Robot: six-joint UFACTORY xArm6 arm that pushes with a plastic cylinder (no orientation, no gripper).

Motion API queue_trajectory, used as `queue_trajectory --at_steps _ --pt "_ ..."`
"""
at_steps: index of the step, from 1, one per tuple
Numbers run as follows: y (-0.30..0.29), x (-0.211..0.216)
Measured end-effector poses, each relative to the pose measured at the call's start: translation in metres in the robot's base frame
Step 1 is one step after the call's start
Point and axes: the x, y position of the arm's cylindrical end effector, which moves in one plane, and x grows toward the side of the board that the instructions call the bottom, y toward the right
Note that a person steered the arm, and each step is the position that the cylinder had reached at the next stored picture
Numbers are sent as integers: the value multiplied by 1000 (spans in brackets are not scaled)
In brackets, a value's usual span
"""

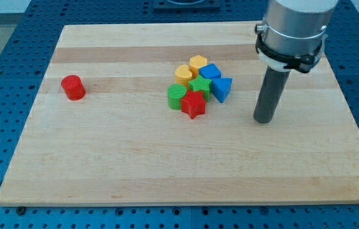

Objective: Point your arm at green star

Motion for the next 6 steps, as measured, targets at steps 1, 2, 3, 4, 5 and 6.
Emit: queue_trajectory --at_steps 1,2,3,4,5,6 --pt "0 0" --pt "-12 0" --pt "-27 -2" --pt "-36 -10" --pt "-41 -22" --pt "-42 -25"
